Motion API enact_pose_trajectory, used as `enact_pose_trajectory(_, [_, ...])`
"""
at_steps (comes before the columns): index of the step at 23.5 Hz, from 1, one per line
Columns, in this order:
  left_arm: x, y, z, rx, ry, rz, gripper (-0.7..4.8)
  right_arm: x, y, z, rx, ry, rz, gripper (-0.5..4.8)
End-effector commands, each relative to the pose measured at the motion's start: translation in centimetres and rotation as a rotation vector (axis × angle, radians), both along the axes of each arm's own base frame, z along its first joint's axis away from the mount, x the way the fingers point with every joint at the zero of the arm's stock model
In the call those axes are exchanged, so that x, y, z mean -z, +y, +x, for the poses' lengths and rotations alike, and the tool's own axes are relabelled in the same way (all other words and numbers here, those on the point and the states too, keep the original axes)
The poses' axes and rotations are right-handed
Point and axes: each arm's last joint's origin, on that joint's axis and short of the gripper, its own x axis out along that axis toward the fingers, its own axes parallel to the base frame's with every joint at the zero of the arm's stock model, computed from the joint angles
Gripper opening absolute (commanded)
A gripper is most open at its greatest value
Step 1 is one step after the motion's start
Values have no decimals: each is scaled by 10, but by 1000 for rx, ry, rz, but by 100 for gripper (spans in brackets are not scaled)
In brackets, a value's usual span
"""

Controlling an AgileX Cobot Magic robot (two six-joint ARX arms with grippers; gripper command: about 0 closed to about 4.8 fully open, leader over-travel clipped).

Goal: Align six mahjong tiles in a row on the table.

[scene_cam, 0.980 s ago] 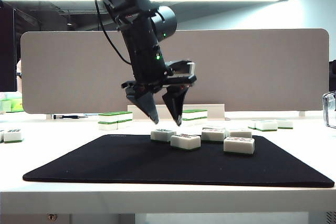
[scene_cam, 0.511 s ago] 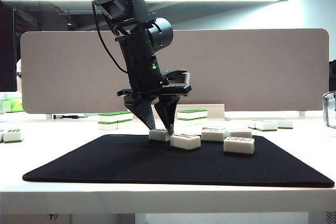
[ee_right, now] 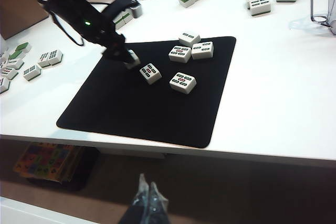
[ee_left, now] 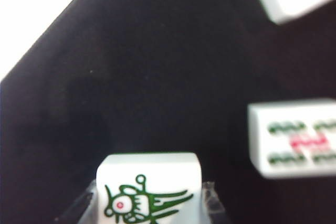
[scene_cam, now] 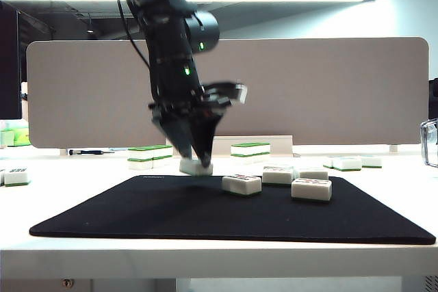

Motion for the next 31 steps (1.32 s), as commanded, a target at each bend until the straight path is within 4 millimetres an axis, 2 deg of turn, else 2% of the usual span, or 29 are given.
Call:
enact_pose_trajectory(1, [-26, 15, -3, 112, -51, -6, 206, 0, 0, -2, 2, -27, -3, -1])
enact_pose_trajectory(5, [-40, 31, -6, 208, -29, -48, 206, 0, 0, -2, 2, -27, -3, -1])
enact_pose_trajectory(6, [-44, 41, -7, 255, -17, -53, 206, 0, 0, -2, 2, -27, -3, -1])
enact_pose_trajectory(9, [-42, 57, -9, 352, 4, -17, 206, 0, 0, -2, 2, -27, -3, -1])
enact_pose_trajectory(12, [-30, 70, -9, 422, 36, 12, 210, 0, 0, -2, 2, -27, -3, -1])
enact_pose_trajectory(16, [4, 88, -11, 520, 75, 30, 210, 0, 0, -2, 2, -27, -3, -1])
enact_pose_trajectory(18, [16, 91, -12, 584, 55, 44, 210, 0, 0, -2, 2, -27, -3, -1])
enact_pose_trajectory(21, [22, 88, -9, 625, -11, 48, 209, 0, 0, -2, 2, -27, -3, -1])
enact_pose_trajectory(25, [22, 85, -6, 624, -44, 51, 221, 0, 0, -2, 2, -26, -2, -1])
enact_pose_trajectory(27, [22, 85, -6, 622, -43, 50, 285, 0, 0, -2, 2, -27, -3, -1])
enact_pose_trajectory(30, [19, 85, -6, 598, -45, 43, 291, 0, 0, -2, 2, -27, -3, -1])
enact_pose_trajectory(31, [12, 83, -3, 523, -46, 20, 291, 0, 0, -2, 2, -27, -3, -1])
